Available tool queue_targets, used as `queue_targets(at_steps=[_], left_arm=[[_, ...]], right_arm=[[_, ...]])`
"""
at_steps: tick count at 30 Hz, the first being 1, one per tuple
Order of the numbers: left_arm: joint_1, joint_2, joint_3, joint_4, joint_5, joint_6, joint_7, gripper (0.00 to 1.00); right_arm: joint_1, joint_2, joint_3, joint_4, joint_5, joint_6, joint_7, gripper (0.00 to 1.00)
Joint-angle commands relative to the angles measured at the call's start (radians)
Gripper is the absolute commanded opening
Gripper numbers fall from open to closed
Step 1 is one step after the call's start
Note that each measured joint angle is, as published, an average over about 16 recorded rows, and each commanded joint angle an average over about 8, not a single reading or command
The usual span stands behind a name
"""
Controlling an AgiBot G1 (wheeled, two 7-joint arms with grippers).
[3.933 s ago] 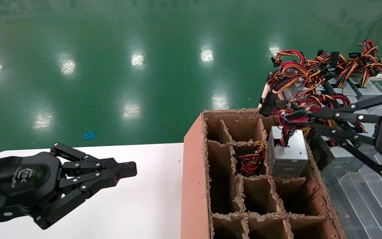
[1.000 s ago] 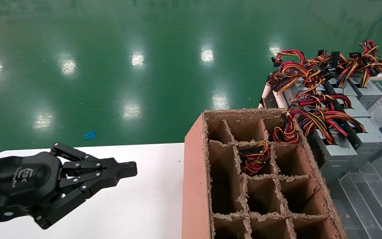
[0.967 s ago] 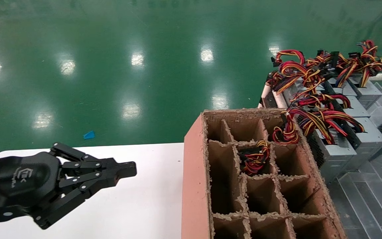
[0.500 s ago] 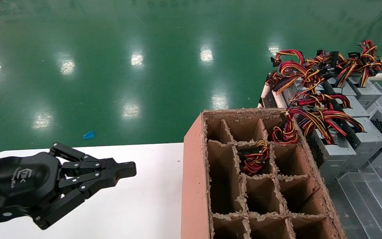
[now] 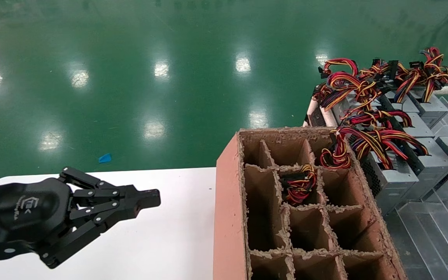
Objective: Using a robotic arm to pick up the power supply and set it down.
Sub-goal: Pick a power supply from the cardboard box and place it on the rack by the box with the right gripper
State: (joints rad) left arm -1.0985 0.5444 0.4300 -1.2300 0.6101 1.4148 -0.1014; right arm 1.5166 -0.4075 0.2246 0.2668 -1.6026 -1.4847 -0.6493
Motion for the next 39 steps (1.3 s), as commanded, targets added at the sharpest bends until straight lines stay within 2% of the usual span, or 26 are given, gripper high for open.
queue_targets(at_steps=[1,3,4,17,27,31,39], left_arm=[[0.0,0.0,0.0,0.0,0.0,0.0,0.0,0.0],[0.0,0.0,0.0,0.0,0.0,0.0,0.0,0.0],[0.0,0.0,0.0,0.0,0.0,0.0,0.0,0.0],[0.0,0.0,0.0,0.0,0.0,0.0,0.0,0.0],[0.0,0.0,0.0,0.0,0.0,0.0,0.0,0.0],[0.0,0.0,0.0,0.0,0.0,0.0,0.0,0.0],[0.0,0.0,0.0,0.0,0.0,0.0,0.0,0.0]], right_arm=[[0.017,0.001,-0.005,-0.021,-0.004,-0.005,-0.003,0.74],[0.032,0.003,-0.007,-0.034,-0.006,-0.009,-0.011,0.97],[0.039,0.004,-0.009,-0.039,-0.008,-0.011,-0.014,1.0],[0.123,0.008,-0.045,-0.083,-0.052,-0.023,-0.03,1.0],[0.2,0.01,-0.094,-0.031,-0.084,-0.103,-0.033,1.0],[0.19,0.005,-0.117,0.009,-0.061,-0.106,-0.003,1.0],[0.105,-0.024,-0.165,0.137,0.063,-0.093,0.106,1.0]])
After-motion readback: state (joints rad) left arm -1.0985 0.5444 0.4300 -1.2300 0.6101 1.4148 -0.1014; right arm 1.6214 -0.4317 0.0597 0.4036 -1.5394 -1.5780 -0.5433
